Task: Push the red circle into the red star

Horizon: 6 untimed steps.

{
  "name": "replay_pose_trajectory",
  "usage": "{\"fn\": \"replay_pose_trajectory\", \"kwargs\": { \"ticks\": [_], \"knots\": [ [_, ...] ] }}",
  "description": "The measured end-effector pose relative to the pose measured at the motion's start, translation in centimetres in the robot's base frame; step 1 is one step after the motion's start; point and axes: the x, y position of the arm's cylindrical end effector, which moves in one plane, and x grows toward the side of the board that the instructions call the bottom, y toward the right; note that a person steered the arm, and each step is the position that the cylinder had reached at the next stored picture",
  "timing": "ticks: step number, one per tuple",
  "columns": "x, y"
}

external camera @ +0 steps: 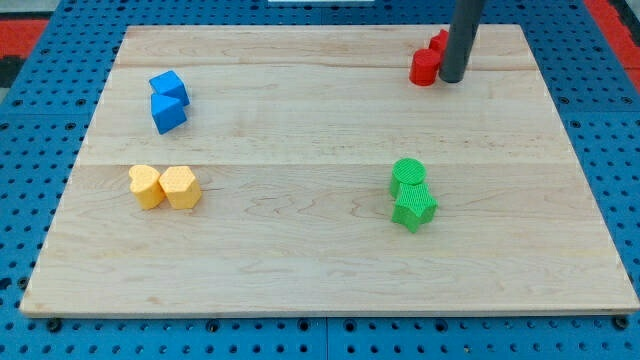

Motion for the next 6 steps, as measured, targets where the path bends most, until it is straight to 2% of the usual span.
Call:
{"fn": "replay_pose_trajectory", "kwargs": {
  "ticks": [1, 2, 3, 4, 5, 6],
  "knots": [
    [2.2, -3.9],
    [-0.3, -8.1],
    [-2.2, -4.7],
    [-1.1, -6.9],
    [-0.6, -6.5],
    [2.1, -6.2]
  ]
}}
